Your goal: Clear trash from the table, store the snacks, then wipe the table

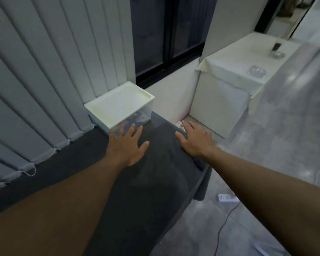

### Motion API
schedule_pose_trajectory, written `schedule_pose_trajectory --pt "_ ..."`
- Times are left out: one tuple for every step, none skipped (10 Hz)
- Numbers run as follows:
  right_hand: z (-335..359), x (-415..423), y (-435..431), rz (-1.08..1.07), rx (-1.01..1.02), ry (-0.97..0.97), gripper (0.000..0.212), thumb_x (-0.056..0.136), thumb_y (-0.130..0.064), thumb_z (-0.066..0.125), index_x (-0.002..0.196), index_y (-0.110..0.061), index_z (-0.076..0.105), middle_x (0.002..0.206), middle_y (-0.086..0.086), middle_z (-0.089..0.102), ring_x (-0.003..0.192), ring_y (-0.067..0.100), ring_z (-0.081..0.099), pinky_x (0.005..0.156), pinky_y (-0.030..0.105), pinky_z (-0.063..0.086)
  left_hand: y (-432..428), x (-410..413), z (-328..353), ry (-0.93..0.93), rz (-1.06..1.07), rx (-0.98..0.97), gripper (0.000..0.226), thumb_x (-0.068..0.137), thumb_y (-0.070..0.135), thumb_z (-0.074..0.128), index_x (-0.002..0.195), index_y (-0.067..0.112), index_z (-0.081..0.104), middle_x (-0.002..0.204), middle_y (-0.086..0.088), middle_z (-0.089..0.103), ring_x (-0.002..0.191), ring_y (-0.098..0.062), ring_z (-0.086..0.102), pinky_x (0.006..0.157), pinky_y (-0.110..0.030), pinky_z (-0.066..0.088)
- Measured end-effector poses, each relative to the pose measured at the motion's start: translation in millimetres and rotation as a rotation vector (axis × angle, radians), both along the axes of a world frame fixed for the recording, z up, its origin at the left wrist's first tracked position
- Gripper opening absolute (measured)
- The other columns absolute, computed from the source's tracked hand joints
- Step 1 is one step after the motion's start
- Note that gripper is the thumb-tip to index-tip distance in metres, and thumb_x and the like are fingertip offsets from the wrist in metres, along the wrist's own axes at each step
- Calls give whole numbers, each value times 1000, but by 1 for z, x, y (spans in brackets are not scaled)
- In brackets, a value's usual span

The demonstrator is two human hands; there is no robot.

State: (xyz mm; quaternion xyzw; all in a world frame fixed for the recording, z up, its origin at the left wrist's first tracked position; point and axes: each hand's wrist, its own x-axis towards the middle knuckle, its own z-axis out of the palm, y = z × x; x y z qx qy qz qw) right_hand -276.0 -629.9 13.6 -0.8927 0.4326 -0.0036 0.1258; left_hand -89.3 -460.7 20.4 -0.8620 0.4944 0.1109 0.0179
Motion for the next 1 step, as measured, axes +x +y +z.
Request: schedule_pose_trajectory --pt "44 22 18 72 -20 -29 71 96 -68 25 156 -29 20 162 4 24 147 27 25 116 53 28 17 18 42 -82 7 -54 72 99 68 14 161 33 1 170 2 0 155 -33 -2 122 -61 1"
